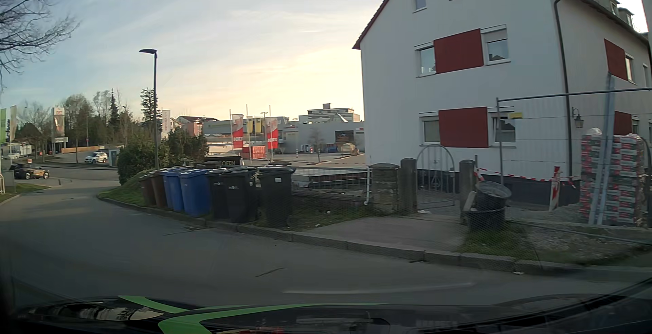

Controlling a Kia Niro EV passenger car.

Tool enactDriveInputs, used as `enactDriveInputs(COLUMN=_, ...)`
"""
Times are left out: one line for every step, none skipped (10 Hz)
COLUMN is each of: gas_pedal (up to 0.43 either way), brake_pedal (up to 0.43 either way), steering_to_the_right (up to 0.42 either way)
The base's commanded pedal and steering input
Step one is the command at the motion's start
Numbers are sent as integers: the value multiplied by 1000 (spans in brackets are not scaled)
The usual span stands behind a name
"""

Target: Follow the waypoints while adhering to traffic rules and regulations

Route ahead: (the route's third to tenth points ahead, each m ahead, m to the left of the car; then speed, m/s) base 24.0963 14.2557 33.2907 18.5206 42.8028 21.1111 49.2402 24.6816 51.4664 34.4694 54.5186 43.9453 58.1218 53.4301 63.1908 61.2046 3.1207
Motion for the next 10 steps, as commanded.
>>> enactDriveInputs(gas_pedal=87, brake_pedal=0, steering_to_the_right=-598)
enactDriveInputs(gas_pedal=87, brake_pedal=0, steering_to_the_right=-584)
enactDriveInputs(gas_pedal=87, brake_pedal=0, steering_to_the_right=-569)
enactDriveInputs(gas_pedal=87, brake_pedal=0, steering_to_the_right=-557)
enactDriveInputs(gas_pedal=110, brake_pedal=0, steering_to_the_right=-538)
enactDriveInputs(gas_pedal=110, brake_pedal=0, steering_to_the_right=-518)
enactDriveInputs(gas_pedal=110, brake_pedal=0, steering_to_the_right=-502)
enactDriveInputs(gas_pedal=110, brake_pedal=0, steering_to_the_right=-477)
enactDriveInputs(gas_pedal=110, brake_pedal=0, steering_to_the_right=-454)
enactDriveInputs(gas_pedal=110, brake_pedal=0, steering_to_the_right=-434)
